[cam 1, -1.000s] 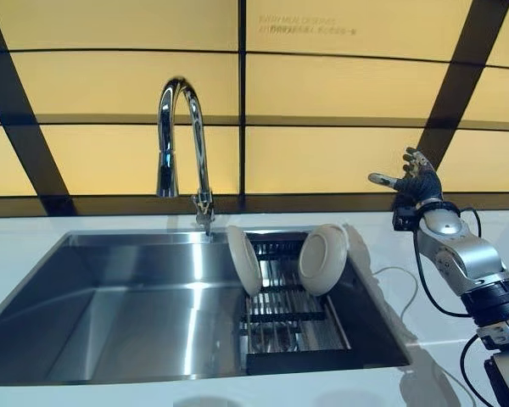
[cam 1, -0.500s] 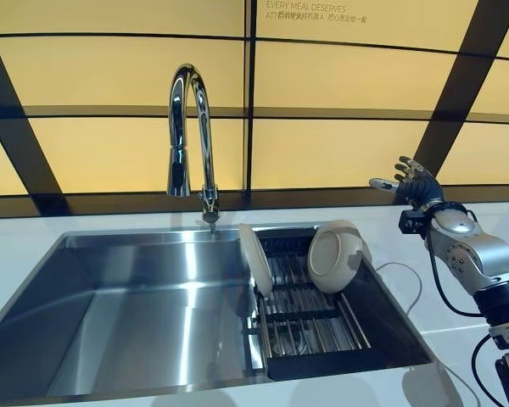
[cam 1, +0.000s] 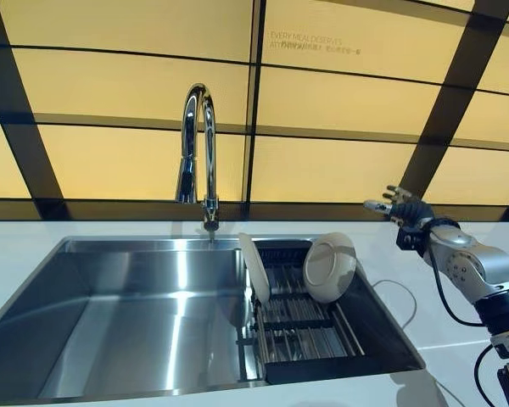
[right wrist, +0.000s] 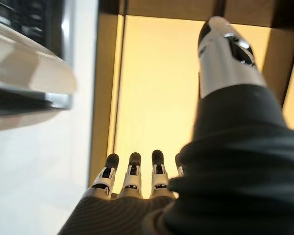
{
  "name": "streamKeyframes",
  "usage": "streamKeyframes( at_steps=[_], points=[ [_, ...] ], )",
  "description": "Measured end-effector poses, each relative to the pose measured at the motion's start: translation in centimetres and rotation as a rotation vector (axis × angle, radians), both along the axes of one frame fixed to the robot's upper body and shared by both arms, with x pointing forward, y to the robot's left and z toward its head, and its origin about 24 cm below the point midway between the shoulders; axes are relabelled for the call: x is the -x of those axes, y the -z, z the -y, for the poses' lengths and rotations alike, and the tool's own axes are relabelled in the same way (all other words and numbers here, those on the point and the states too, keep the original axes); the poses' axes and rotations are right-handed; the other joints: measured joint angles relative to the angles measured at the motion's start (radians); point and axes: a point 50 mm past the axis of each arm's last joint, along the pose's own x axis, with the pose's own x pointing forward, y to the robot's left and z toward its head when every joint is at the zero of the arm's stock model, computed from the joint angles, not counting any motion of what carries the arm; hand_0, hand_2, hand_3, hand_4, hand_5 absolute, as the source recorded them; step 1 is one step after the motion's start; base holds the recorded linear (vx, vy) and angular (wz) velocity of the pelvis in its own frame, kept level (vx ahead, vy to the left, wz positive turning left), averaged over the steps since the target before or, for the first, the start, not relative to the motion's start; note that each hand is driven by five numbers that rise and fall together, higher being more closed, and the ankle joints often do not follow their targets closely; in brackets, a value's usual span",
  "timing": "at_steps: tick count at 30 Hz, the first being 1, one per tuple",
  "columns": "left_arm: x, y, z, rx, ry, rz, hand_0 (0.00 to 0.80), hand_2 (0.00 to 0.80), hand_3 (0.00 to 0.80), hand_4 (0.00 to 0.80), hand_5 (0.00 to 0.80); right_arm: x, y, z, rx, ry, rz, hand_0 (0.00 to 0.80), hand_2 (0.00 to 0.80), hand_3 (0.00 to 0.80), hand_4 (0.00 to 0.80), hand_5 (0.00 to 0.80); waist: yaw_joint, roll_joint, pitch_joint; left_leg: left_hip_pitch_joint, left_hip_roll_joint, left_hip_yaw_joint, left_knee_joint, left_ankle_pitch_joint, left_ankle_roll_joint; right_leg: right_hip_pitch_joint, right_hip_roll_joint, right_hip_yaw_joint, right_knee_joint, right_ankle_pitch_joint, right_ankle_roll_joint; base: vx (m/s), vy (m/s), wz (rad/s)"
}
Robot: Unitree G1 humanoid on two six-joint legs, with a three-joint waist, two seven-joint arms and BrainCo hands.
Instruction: Take plates into dishwasher
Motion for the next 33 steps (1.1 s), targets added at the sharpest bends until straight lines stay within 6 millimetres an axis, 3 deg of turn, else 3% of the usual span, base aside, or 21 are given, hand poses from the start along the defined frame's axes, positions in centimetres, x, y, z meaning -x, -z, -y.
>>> streamKeyframes(
  at_steps=[7, 19, 33],
  points=[
    [0.4, 0.0, -0.1, -0.001, -0.006, -0.008, 0.0, 0.0, 0.0, 0.0, 0.0, 1.6, 4.3, 0.0, -0.003, -0.069, -0.168, 0.0, 0.0, 0.0, 0.0, 0.0, -0.005, -0.004, -0.004, -0.003, 0.002, 0.017, 0.0, -0.003, 0.001, -0.011, -0.002, 0.0, 0.0, 0.003, 0.004, -0.013, 0.015, -0.07],
    [1.1, 0.0, -0.5, -0.01, -0.009, -0.021, 0.0, 0.0, 0.0, 0.0, 0.0, 2.0, 6.3, -1.1, -0.031, -0.134, -0.243, 0.0, 0.0, 0.0, 0.0, 0.0, -0.024, -0.015, -0.011, -0.003, 0.003, 0.023, -0.001, -0.004, 0.002, -0.013, -0.002, 0.003, 0.0, 0.003, 0.005, -0.002, 0.003, -0.01],
    [1.1, 0.0, -0.6, -0.012, -0.009, -0.022, 0.0, 0.0, 0.0, 0.0, 0.0, 2.0, 6.9, -2.2, -0.044, -0.165, -0.253, 0.0, 0.0, 0.0, 0.0, 0.0, -0.024, -0.017, -0.012, -0.003, 0.004, 0.025, -0.001, -0.004, 0.002, -0.014, -0.002, 0.002, 0.0, 0.004, 0.006, 0.0, 0.0, 0.0]
  ],
)
